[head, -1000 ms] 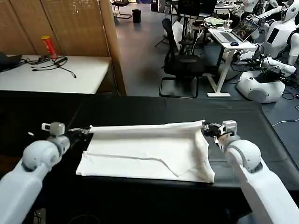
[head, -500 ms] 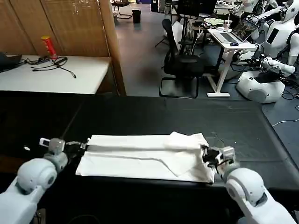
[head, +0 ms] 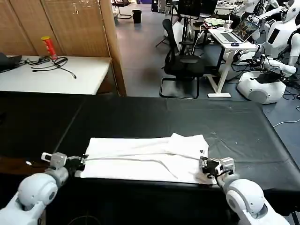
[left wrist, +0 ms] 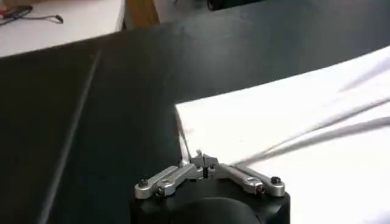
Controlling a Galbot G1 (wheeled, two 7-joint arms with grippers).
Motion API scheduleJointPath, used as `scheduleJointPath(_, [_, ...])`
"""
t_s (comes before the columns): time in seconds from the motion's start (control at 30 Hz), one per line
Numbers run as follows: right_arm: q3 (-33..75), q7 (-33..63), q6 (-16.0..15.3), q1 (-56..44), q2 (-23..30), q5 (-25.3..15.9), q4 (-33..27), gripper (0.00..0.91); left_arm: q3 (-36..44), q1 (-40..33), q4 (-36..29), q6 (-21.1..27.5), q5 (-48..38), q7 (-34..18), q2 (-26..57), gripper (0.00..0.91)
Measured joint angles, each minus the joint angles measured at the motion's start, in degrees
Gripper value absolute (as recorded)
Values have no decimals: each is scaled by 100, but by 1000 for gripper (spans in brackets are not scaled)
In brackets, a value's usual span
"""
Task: Fold and organize the clothes.
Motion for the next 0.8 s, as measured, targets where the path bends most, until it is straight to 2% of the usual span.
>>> scheduleJointPath(0.17, [307,24,1,-51,50,188,320,878,-202,-10,-226,0,107,-7,-145,878])
scheduleJointPath(0.33, [392,189,0,140,158,273,294,878,-343,-167,-424,0,63,-16,-247,878])
scheduleJointPath(0.5, [214,448,6,620,458,11,-211,878,-263,-545,-206,-37,-185,-232,-365,878])
scheduleJointPath(0.63, [83,483,287,1052,744,-63,-754,878,-92,-951,226,-228,-510,-331,-553,878])
scheduleJointPath(0.8, [21,506,409,1453,1060,-80,-1357,878,66,-1274,681,-308,-593,-331,-771,878])
